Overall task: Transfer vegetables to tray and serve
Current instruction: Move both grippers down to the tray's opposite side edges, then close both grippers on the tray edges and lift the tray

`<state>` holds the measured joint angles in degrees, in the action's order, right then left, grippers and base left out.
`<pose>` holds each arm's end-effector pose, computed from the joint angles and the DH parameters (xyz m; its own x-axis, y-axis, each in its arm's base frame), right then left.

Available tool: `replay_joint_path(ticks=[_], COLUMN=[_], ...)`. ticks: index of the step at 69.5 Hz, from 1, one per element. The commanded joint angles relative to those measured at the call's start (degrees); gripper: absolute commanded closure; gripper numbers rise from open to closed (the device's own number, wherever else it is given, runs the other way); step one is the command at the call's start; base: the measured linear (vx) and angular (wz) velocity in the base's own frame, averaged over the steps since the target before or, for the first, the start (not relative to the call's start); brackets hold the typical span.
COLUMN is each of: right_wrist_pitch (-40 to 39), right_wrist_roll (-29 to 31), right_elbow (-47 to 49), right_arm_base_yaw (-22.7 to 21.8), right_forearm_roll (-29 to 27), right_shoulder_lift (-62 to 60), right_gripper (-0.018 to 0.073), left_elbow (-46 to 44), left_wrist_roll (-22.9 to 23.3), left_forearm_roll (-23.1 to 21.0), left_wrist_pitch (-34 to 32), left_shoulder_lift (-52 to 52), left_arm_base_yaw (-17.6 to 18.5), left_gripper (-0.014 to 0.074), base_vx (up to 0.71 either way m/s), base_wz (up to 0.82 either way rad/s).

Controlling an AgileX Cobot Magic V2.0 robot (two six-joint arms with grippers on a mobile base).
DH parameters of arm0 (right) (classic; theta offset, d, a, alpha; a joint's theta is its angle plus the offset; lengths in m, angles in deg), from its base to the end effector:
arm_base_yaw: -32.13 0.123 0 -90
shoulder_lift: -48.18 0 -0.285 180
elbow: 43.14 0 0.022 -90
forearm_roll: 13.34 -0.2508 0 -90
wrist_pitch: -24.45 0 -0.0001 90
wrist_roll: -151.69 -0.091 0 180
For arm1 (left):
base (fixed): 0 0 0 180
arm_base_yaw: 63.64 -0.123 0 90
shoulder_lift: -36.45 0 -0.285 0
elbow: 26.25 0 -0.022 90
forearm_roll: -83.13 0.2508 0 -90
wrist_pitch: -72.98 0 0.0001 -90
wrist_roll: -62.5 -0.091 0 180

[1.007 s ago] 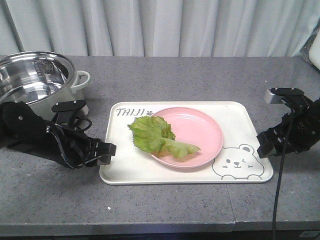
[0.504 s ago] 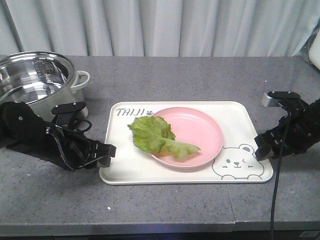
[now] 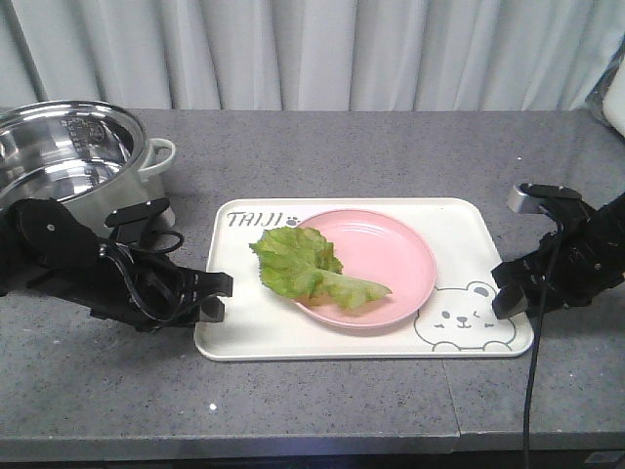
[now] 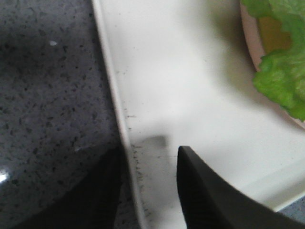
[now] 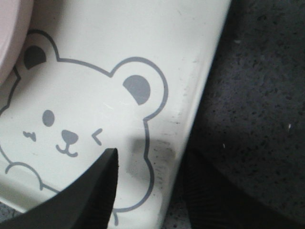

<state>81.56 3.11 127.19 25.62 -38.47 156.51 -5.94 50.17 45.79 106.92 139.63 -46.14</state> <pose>0.3340 -0.0054 0.2109 -0.9588 -0.1675 -0.2295 -0.2333 0.9252 0.2992 0.3025 -0.1277 0.2051 -0.9379 -0.0417 -0.3444 0.1230 0.8883 -0.4425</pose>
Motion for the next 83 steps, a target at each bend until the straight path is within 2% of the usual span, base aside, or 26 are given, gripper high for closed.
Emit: replay_joint_path(ticks=[1, 16, 51, 57, 83], right_wrist_pitch=[0.85, 1.45, 1.59, 1.59, 3.13], right_wrist_roll=[-0.15, -0.26, -0.26, -0.26, -0.26], right_elbow=[1.63, 1.63, 1.63, 1.63, 1.63], right_arm_base_yaw=[-0.28, -0.28, -0.28, -0.28, -0.28], right_forearm_roll=[-1.65, -1.58, -0.83, -1.23, -6.38], right_shoulder_lift=[-2.20, -1.13, -0.70, -0.70, -1.45], right_gripper=[0.0279, 0.0397, 0.0570, 0.0568, 0.0563], left_elbow=[-0.83, -0.83, -0.83, -0.83, -0.83], left_wrist_roll=[-0.01, -0.01, -1.47, -1.53, -1.53], left_forearm_roll=[-0.75, -0.75, -0.71, -0.71, -0.27], left_wrist_pitch=[0.33, 0.57, 0.26, 0.16, -1.58], left_shoulder_lift=[-0.94, -0.94, -1.06, -1.06, -6.26], left_arm_base_yaw=[0.15, 0.15, 0.15, 0.15, 0.09], left_gripper=[0.0332, 0.0408, 0.0580, 0.0605, 0.0605], base_vx=[0.00, 0.00, 0.00, 0.00, 0.00], base_wz=[0.00, 0.00, 0.00, 0.00, 0.00])
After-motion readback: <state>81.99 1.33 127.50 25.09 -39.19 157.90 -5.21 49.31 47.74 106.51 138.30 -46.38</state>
